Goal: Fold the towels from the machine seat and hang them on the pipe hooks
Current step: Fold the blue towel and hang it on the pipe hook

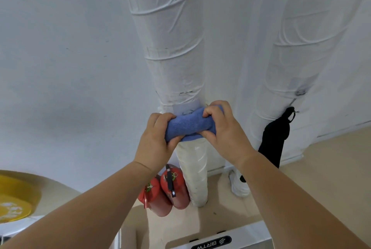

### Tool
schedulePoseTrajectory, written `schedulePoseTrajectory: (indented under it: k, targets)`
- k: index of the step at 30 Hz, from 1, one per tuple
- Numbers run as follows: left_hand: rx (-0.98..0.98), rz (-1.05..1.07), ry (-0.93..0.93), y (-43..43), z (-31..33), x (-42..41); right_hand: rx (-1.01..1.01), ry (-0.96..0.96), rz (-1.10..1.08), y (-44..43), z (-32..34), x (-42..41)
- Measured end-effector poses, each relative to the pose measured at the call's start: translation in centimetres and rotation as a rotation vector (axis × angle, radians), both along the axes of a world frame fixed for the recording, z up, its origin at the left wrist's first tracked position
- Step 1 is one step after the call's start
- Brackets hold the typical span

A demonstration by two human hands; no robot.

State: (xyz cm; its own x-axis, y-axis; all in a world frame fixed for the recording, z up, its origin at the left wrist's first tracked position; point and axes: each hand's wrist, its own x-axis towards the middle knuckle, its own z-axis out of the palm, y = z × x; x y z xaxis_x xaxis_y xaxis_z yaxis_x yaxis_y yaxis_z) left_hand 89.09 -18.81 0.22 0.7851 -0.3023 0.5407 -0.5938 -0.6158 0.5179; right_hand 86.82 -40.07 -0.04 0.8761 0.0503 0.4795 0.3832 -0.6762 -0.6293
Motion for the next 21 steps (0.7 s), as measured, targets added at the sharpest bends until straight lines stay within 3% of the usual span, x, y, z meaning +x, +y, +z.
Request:
schedulePoseTrajectory:
  k: [6, 17, 21]
  targets:
    - [0.020, 0.020, 0.082, -0.1, 0.6, -0.1, 0.025, -0.004, -0.004, 0.5, -0.6, -0.1]
    - [0.097, 0.107, -0.034, -0.4, 0.3, 1.2, -0.012, -0.024, 0.005, -0.1, -0.8, 1.0]
    - [0.042, 0.126, 0.048, -0.5, -0.1, 0.8, 0.019, 0.029, 0.008, 0.0, -0.7, 0.7]
